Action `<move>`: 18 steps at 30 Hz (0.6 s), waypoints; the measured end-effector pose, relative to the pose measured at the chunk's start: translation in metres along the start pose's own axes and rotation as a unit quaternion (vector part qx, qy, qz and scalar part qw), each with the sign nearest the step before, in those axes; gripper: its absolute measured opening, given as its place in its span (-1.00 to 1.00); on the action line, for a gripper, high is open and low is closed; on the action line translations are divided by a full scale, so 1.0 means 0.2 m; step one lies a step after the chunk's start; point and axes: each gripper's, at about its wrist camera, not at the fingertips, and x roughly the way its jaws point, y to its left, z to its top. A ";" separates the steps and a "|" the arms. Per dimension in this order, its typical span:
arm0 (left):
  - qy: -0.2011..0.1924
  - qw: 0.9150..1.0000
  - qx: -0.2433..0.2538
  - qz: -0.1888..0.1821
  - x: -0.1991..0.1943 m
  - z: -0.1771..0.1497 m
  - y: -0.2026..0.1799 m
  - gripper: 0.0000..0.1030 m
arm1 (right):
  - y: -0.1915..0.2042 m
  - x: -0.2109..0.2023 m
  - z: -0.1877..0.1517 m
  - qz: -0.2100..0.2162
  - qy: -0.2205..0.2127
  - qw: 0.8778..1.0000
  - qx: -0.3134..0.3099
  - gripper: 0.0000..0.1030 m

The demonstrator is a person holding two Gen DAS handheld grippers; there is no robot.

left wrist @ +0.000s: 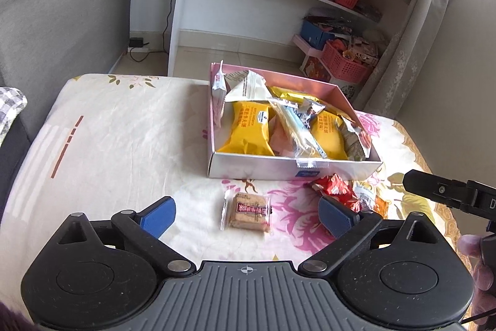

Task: Organize snacks
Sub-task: 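Withdraw both grippers from the box back over the remaining packets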

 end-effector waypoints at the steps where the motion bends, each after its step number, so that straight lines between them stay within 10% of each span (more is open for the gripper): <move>1: -0.001 1.000 0.002 0.001 0.00 -0.02 0.00 0.93 | -0.01 0.00 -0.02 -0.002 0.000 1.000 -0.004 0.79; 18: -0.005 0.996 0.091 0.015 0.06 -0.21 -0.07 0.95 | -0.03 -0.04 -0.19 -0.034 -0.002 0.990 -0.137 0.87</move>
